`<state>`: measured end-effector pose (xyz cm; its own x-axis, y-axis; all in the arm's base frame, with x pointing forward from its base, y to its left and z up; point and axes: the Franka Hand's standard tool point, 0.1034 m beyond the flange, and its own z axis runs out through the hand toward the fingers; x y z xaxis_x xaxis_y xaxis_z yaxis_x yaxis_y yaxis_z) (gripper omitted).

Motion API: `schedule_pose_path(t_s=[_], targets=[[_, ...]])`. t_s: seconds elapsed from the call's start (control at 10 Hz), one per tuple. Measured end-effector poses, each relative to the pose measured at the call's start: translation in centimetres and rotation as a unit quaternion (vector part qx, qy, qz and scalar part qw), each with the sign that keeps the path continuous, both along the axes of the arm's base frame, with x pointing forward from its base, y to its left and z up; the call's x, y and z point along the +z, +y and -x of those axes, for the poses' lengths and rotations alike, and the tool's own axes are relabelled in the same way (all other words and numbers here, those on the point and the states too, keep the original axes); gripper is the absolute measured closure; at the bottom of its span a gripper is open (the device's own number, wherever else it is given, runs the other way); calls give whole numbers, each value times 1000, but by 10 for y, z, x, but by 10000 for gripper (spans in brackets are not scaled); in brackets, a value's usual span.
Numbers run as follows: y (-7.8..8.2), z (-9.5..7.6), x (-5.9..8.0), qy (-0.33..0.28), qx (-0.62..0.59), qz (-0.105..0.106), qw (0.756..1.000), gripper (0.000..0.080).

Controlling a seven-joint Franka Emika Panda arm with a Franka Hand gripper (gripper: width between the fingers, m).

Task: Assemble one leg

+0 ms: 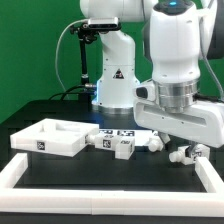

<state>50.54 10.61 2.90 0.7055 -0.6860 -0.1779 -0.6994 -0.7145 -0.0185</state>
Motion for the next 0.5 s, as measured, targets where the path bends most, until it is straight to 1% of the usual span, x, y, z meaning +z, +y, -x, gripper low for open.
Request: schedule_pose_path(t_s=[0.1, 0.2, 0.5], targets=[[1, 1, -1, 0, 0, 0, 1000, 274], [2, 2, -3, -5, 1, 2, 1000, 176], [0, 3, -4, -37, 1, 10, 999, 158]])
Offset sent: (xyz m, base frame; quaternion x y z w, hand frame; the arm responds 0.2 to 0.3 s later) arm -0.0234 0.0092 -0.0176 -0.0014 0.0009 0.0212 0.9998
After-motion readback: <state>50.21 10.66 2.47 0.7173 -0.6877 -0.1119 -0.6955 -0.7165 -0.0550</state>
